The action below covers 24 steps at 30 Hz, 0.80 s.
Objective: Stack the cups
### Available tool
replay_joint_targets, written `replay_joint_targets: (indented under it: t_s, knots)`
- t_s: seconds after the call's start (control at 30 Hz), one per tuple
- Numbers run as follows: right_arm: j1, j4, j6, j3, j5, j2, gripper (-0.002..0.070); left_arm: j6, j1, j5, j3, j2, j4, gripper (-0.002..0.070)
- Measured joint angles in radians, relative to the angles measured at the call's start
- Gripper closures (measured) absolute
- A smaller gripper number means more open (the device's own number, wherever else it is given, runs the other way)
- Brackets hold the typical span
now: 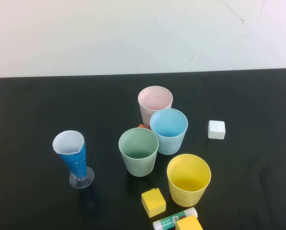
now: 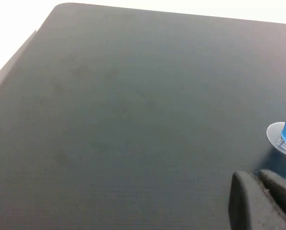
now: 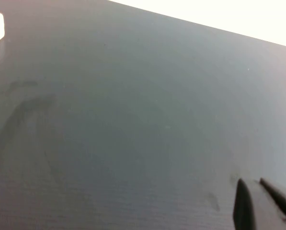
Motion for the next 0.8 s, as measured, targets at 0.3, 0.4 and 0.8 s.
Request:
replay_joint_targets:
  t_s: [0.3, 0.4, 0.8]
  knots:
    - [0.000, 0.000, 0.000, 0.000, 0.000, 0.000, 0.0679, 0.000, 0.000, 0.000, 0.000, 0.000, 0.000, 0.0677]
    - [0.000, 0.000, 0.000, 0.000, 0.000, 0.000, 0.0679, 0.000, 0.000, 0.000, 0.000, 0.000, 0.000, 0.0677]
    - [0.000, 0.000, 0.000, 0.000, 0.000, 0.000, 0.0679, 0.032, 0.000, 0.000, 0.000, 0.000, 0.005, 0.0677]
